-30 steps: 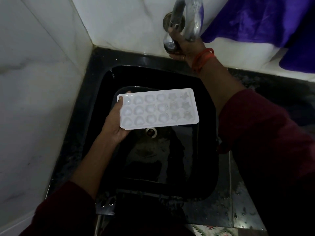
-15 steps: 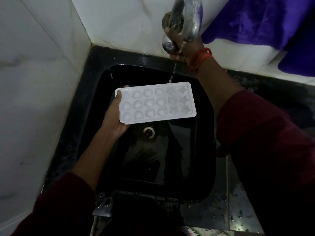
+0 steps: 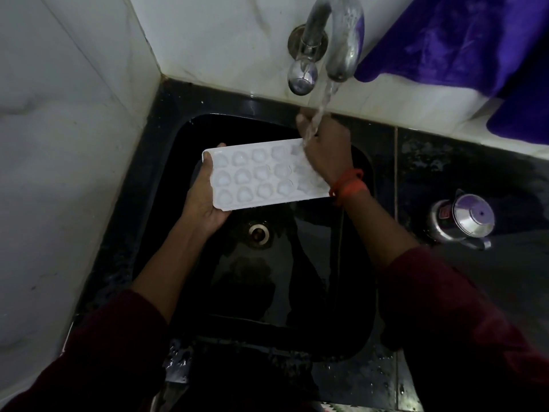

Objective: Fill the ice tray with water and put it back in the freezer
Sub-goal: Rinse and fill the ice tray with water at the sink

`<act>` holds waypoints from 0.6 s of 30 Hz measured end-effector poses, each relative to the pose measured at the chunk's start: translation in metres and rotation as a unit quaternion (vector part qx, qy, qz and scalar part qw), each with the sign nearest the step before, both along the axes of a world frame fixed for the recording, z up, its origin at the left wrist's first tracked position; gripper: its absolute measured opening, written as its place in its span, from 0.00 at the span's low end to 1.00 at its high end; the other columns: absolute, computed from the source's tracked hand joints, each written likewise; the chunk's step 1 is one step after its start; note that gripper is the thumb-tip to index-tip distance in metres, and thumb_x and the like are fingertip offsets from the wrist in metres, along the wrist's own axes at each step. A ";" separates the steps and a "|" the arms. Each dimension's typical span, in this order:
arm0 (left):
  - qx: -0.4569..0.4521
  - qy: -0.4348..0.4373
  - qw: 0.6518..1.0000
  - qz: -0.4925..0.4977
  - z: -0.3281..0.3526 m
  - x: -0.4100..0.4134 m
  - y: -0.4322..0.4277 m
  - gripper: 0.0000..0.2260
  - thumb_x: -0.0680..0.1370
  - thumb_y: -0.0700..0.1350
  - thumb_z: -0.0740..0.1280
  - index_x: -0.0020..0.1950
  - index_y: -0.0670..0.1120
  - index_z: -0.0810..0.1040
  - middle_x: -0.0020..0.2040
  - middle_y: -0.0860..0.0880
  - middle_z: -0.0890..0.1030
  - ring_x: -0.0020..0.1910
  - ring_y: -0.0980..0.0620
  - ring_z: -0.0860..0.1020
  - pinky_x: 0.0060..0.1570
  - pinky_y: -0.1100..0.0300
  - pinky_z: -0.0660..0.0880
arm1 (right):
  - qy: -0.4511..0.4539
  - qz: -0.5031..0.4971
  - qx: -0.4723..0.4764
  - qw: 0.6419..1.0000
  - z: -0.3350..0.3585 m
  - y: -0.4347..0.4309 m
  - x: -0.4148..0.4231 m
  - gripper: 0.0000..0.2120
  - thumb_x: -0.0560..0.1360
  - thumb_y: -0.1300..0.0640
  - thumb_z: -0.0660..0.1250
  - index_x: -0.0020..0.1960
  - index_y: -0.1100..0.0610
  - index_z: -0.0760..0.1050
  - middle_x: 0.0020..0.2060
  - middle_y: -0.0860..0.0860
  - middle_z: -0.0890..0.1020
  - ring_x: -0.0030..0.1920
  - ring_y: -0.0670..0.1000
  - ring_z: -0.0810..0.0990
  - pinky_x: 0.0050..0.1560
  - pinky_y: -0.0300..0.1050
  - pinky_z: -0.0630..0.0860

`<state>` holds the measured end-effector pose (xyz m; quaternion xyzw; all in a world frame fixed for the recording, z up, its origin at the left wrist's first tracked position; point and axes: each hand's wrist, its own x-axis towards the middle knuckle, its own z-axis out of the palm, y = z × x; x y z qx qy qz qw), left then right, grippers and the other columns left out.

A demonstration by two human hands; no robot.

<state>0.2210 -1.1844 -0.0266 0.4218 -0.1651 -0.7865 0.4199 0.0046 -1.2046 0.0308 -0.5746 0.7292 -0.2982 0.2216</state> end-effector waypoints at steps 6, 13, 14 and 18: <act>0.060 0.082 0.994 0.028 -0.003 -0.013 0.001 0.27 0.81 0.64 0.62 0.69 0.45 0.81 0.67 0.40 0.81 0.62 0.39 0.83 0.54 0.45 0.82 | 0.320 0.109 0.092 0.937 -0.033 0.049 0.018 0.36 0.83 0.38 0.46 0.81 0.60 0.42 0.80 0.57 0.44 0.80 0.56 0.41 0.79 0.57 0.39; 0.082 0.045 0.994 0.051 -0.019 -0.034 0.007 0.28 0.82 0.68 0.56 0.73 0.52 0.75 0.59 0.48 0.86 0.54 0.49 0.87 0.47 0.52 0.83 | 0.346 0.236 0.061 0.906 -0.039 0.071 0.072 0.31 0.82 0.39 0.41 0.81 0.50 0.45 0.81 0.53 0.47 0.81 0.56 0.44 0.78 0.61 0.45; 0.073 0.051 0.994 0.062 -0.020 -0.037 0.007 0.25 0.82 0.68 0.57 0.67 0.54 0.80 0.57 0.50 0.87 0.55 0.50 0.86 0.48 0.52 0.83 | 0.351 0.255 0.046 0.900 -0.038 0.071 0.079 0.31 0.82 0.39 0.40 0.81 0.52 0.47 0.81 0.54 0.49 0.81 0.55 0.46 0.77 0.60 0.46; 0.061 0.043 0.996 0.048 -0.020 -0.040 0.006 0.25 0.81 0.68 0.57 0.47 0.57 0.90 0.53 0.56 0.86 0.49 0.58 0.86 0.45 0.58 0.83 | 0.351 0.248 0.037 0.902 -0.032 0.071 0.087 0.37 0.79 0.34 0.39 0.81 0.56 0.49 0.81 0.52 0.51 0.81 0.52 0.46 0.79 0.57 0.45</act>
